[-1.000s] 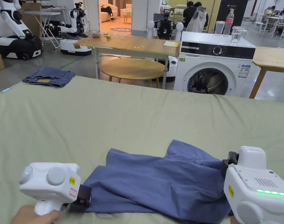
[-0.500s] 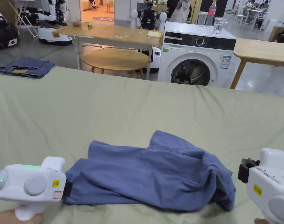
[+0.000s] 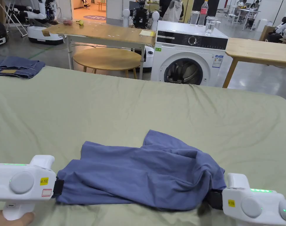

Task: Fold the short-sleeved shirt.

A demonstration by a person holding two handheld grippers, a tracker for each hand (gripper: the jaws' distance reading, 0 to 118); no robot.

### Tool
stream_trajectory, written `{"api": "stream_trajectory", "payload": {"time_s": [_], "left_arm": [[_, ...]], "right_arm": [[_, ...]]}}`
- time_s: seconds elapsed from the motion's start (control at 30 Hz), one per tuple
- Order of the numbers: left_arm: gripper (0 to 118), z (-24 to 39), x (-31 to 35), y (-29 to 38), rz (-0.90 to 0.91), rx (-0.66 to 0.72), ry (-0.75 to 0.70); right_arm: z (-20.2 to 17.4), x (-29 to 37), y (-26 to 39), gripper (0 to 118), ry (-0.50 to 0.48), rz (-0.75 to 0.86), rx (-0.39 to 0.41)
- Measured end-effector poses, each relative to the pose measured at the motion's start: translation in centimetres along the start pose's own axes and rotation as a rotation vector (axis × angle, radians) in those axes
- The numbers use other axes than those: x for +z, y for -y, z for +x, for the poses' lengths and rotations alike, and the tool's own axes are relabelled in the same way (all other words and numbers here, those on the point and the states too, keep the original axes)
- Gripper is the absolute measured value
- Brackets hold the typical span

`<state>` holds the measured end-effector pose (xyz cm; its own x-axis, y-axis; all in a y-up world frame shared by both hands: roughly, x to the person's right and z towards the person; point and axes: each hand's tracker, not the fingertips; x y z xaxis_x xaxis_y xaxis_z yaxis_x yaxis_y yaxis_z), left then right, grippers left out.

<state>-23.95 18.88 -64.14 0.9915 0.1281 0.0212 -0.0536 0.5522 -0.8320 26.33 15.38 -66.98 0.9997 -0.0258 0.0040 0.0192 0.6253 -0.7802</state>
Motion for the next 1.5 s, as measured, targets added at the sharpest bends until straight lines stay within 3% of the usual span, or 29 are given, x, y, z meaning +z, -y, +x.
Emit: {"api": "stream_trajectory", "payload": {"time_s": [0.13, 0.17, 0.2, 0.3, 0.43, 0.53, 0.77, 1.13, 1.2, 1.5], "left_arm": [[0, -0.6, -0.6, 0.6, -0.008, 0.012, 0.001], [0, -0.7, -0.7, 0.7, -0.008, 0.015, 0.001], [0, -0.7, -0.7, 0.8, -0.009, 0.017, 0.002], [0, -0.8, -1.0, 0.6, -0.007, 0.020, 0.002], [0, -1.0, 0.3, -0.4, 0.059, 0.018, 0.022], [0, -0.5, 2.3, -2.1, 0.137, -0.020, 0.024], [0, -0.9, 7.9, -8.9, 0.329, -0.038, 0.032], [0, -3.2, 16.1, -20.1, 0.530, 0.029, 0.017], [0, -3.6, 17.0, -22.1, 0.553, 0.033, 0.000], [0, -4.7, 17.8, -29.1, 0.600, 0.068, -0.010]], "right_arm": [[-0.5, -1.4, -0.3, 39, 0.020, 0.001, 0.011], [-0.6, -1.2, -0.3, 28, 0.023, 0.026, 0.032], [-0.6, -1.3, -0.1, 2, 0.021, 0.044, 0.053], [0.1, -1.0, -0.3, 1, 0.005, 0.036, 0.031], [1.1, 2.0, -1.0, 0, 0.034, 0.169, 0.026], [2.5, 5.1, -2.8, 0, 0.021, 0.264, -0.021], [4.8, 10.7, -8.8, 0, 0.008, 0.402, -0.053], [3.6, 16.8, -17.8, 0, 0.003, 0.547, -0.067], [3.1, 17.5, -19.7, 0, 0.013, 0.571, -0.045], [2.3, 19.2, -28.4, 0, 0.017, 0.630, -0.079]]}}
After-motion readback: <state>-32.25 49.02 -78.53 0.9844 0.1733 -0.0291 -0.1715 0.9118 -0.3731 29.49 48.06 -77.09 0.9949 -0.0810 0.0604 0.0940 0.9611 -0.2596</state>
